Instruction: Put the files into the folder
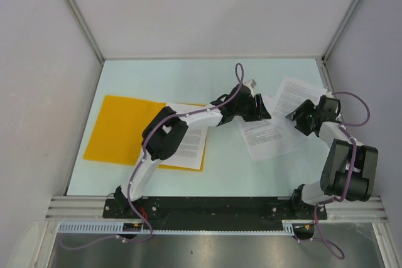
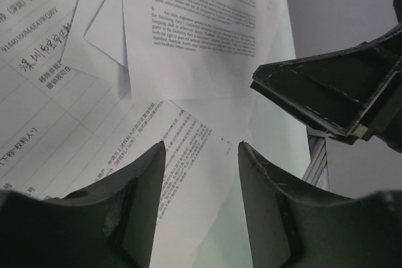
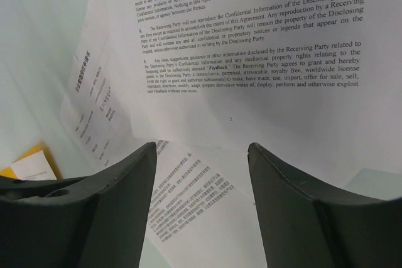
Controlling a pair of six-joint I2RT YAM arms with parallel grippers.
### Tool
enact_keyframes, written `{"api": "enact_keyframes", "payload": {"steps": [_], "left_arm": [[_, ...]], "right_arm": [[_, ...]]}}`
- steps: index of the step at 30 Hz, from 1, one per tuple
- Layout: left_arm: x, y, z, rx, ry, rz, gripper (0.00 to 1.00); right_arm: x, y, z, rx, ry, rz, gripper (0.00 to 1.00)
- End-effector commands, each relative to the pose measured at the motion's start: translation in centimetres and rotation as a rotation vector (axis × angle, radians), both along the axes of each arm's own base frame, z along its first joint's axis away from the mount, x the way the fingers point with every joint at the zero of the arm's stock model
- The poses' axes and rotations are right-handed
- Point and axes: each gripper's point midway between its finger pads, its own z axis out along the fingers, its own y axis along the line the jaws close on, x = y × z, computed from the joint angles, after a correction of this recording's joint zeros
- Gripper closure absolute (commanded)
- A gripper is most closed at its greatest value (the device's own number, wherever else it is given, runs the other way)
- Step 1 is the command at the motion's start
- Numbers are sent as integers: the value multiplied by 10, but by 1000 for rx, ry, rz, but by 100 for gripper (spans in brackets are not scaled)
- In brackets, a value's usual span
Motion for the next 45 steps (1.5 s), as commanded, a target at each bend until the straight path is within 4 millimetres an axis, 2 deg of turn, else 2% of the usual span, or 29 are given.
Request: {"api": "enact_keyframes", "payload": {"steps": [1, 2, 3, 5, 7, 9, 14, 17, 23, 26, 32, 33, 35, 36, 37, 39, 40, 41, 42, 43, 45], "left_arm": [[13, -17, 5, -62, 22, 63, 46], [15, -19, 4, -64, 28, 71, 46], [15, -20, -7, -57, 55, 82, 47], [18, -23, -10, -66, 67, 92, 48], [20, -26, -24, -58, 96, 99, 50], [24, -32, -21, -77, 102, 107, 50], [31, -32, -34, -86, 144, 162, 51], [34, -29, -42, -82, 177, 203, 53], [36, -28, -42, -83, 189, 228, 56], [38, -28, -42, -88, 181, 228, 61], [42, -35, -30, -119, 149, 208, 78], [42, -36, -28, -117, 140, 196, 87], [44, -39, -16, -126, 109, 179, 96], [43, -37, -16, -100, 90, 165, 100], [43, -38, -2, -103, 60, 158, 100], [40, -33, 4, -61, 17, 128, 100], [37, -31, 24, -67, -10, 113, 100], [34, -23, 25, -24, -30, 95, 100], [27, -11, 17, 29, -13, 87, 100], [23, -4, 38, 25, -40, 79, 100], [16, 16, 45, 67, -51, 65, 100]], "right_arm": [[23, -7, 19, 1, -79, 22, 36], [23, -12, 20, 6, -82, 13, 36], [23, -12, 20, 16, -87, 18, 37], [25, -15, 22, 24, -93, 11, 38], [23, -19, 23, 28, -97, 3, 38], [23, -23, 24, 33, -101, -6, 38], [23, -29, 31, 44, -122, -21, 38], [23, -28, 32, 50, -128, -16, 39], [22, -26, 29, 63, -119, -9, 39], [22, -24, 28, 72, -115, 1, 39], [21, -18, 29, 75, -114, 20, 39], [20, -14, 29, 78, -111, 28, 39], [20, -13, 32, 67, -116, 36, 39], [18, -12, 31, 69, -109, 36, 39], [17, -11, 32, 67, -110, 38, 39], [15, -10, 38, 60, -116, 42, 38], [13, -10, 40, 58, -117, 44, 38], [12, -10, 46, 47, -130, 45, 38], [9, -9, 49, 42, -129, 47, 37], [7, -7, 50, 35, -129, 53, 37], [1, -3, 57, 14, -133, 73, 37]]}}
